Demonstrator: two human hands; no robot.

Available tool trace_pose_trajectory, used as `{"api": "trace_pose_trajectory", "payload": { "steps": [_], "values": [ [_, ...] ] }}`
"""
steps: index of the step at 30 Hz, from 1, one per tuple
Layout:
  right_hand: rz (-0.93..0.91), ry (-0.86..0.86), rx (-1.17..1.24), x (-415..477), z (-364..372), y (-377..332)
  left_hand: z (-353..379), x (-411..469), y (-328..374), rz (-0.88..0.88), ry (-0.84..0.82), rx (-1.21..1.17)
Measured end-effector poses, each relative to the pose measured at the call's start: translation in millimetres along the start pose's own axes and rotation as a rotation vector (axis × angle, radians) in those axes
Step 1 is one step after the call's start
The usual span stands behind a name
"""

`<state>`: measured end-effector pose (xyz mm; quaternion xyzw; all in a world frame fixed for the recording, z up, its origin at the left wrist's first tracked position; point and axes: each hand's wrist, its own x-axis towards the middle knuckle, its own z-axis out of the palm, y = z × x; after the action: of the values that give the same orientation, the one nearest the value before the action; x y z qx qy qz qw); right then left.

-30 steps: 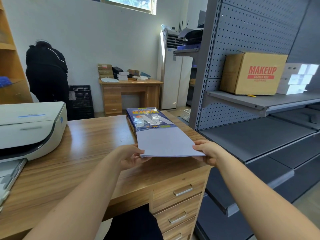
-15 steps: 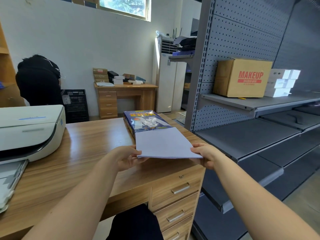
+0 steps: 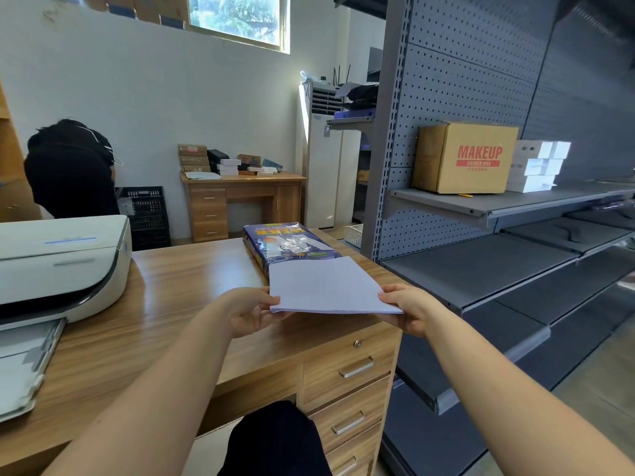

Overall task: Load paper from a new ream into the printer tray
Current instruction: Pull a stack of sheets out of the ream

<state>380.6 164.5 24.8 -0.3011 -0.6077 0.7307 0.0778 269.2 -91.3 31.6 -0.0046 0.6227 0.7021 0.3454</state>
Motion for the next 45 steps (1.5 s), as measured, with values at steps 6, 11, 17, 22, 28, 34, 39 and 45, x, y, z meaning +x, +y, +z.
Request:
{"api": "trace_pose_trajectory", "payload": {
  "steps": [6,11,17,22,28,34,39,45],
  "values": [
    [-0.008,-0.013,0.010,-10.6,0.9,2.7,-3.3,-11.2,-3.3,-0.004,-0.001,0.014],
    [-0.022,-0.018,0.005,-18.7,3.5,2.2,-8.0,-16.0,0.1,0.016,-0.014,0.006],
    [-0.040,-0.033,0.005,-27.2,10.0,-0.8,-14.1,-29.7,4.8,0.051,-0.056,-0.012],
    [-0.071,-0.057,0.024,-30.4,22.7,-5.0,-25.8,-38.4,10.3,0.068,-0.027,-0.044],
    [-0.080,-0.116,0.008,-30.7,45.9,-8.8,-47.8,-45.0,16.6,0.084,0.016,-0.046],
    [-0.081,-0.148,-0.026,-23.0,70.4,-5.8,-66.4,-53.6,21.2,0.112,0.034,-0.084],
    [-0.067,-0.186,0.012,-15.4,85.3,-8.7,-79.0,-50.9,25.6,0.105,0.060,-0.128],
    [-0.060,-0.240,0.102,-0.2,101.9,-13.8,-92.8,-41.5,33.9,0.112,0.102,-0.154]
  ]
}}
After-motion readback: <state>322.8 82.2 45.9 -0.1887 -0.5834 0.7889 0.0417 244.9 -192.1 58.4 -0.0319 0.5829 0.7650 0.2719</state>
